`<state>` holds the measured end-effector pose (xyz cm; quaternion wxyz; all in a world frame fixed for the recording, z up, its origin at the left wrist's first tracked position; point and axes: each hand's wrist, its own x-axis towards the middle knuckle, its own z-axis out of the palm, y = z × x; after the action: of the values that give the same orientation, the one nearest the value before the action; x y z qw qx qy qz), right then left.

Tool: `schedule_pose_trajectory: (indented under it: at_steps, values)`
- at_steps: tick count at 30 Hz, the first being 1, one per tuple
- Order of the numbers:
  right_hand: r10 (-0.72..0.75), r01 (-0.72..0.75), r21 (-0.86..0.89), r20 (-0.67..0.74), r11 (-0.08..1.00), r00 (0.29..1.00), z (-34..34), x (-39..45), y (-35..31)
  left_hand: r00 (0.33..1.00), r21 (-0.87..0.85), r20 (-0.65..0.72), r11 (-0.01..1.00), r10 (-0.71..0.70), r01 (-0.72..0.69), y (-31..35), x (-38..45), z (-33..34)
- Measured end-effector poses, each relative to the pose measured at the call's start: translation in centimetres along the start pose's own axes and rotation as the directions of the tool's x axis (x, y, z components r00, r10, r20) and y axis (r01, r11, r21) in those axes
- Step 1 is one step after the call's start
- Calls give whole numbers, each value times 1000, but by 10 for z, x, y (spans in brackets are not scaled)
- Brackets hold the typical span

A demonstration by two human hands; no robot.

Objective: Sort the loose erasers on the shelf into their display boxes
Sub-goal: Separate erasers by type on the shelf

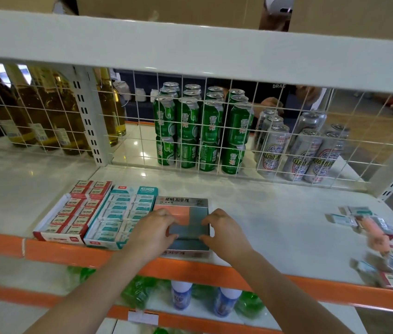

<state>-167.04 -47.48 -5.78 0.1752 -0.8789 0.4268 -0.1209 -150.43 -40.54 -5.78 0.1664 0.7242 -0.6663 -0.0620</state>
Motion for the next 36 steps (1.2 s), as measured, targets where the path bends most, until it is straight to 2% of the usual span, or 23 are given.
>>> schedule_pose_trajectory:
  at_steps: [5, 10, 14, 27, 30, 36]
  values:
    - [75, -70, 122, -38, 990, 996, -11, -10, 20, 1000, -140, -17, 990, -19, 17, 14, 8, 3]
    - [194, -180, 129, -104, 975, 975, -32, -32, 63, 1000, -268, 10, 964, 9, -6, 45, 32, 11]
    - [304, -283, 134, -170, 950, 937, -48, -55, 96, 996, -326, 47, 944, 74, -55, 80, 53, 26]
    - [531, -517, 124, -219, 847, 819, -87, -128, 167, 938, -435, 166, 876, 305, -209, 186, 81, 82]
    - [589, -579, 116, -230, 807, 775, -96, -142, 181, 922, -438, 176, 866, 345, -240, 206, 86, 90]
    - [704, -698, 151, -316, 700, 637, -112, -164, 207, 910, -469, 177, 845, 376, -258, 234, 92, 102]
